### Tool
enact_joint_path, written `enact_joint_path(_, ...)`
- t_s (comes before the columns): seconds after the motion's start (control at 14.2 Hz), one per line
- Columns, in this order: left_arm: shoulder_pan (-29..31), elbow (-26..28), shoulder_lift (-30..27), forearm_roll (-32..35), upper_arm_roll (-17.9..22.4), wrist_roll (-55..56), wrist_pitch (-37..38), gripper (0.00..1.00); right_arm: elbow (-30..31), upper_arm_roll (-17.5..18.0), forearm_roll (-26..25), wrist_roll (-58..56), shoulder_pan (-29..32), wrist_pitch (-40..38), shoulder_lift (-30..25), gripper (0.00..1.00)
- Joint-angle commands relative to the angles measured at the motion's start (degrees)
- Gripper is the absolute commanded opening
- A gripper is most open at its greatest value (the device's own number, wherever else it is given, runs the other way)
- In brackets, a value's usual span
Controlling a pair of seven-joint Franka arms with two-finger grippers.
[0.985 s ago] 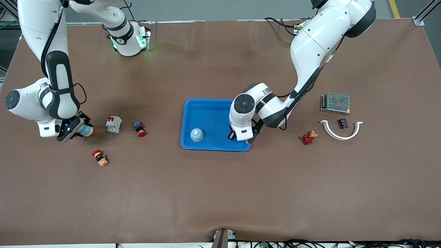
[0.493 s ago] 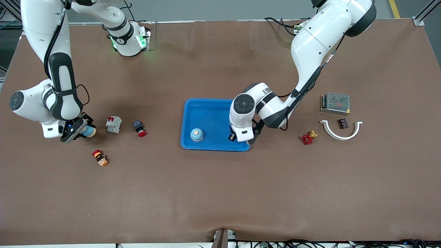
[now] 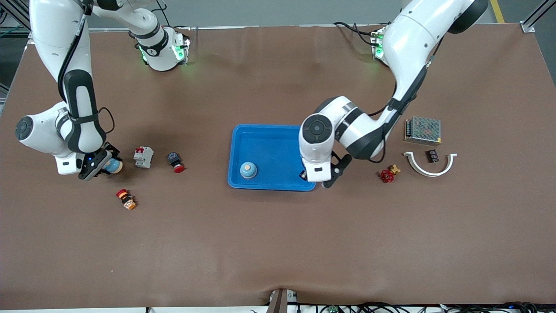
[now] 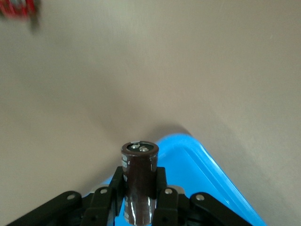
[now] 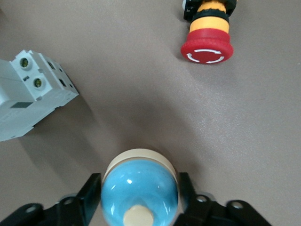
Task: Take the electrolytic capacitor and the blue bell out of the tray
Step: 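Carry the capacitor toward the arch while the right gripper lowers the bell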
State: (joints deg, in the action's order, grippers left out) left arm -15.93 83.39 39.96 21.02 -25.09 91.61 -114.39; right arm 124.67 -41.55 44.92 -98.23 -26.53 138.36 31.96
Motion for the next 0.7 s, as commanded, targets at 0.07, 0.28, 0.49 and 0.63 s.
enact_joint_path(0.07,5.7,1.2,-4.9,0.2,0.0,-13.5,5.0,0.00,0.0,0.5,2.9,-1.6,0.8,-1.3,-0.5,1.00)
enact_joint_path(0.28,10.8,2.6,-5.8,0.0,-0.2,-22.0,7.3,0.00,-1.8,0.2,2.9,0.6,0.1,-3.3,-1.3,1.00)
enact_joint_path(0.49,16.3,5.5,-7.0,0.2,-0.2,-31.1,7.3,0.00,-4.3,-0.5,2.3,3.4,-0.4,-7.0,-2.3,1.00)
enact_joint_path(0.63,20.3,7.0,-7.0,0.3,-0.2,-37.7,7.3,0.00,-4.8,-1.2,1.2,6.5,-2.3,-7.3,-3.7,1.00)
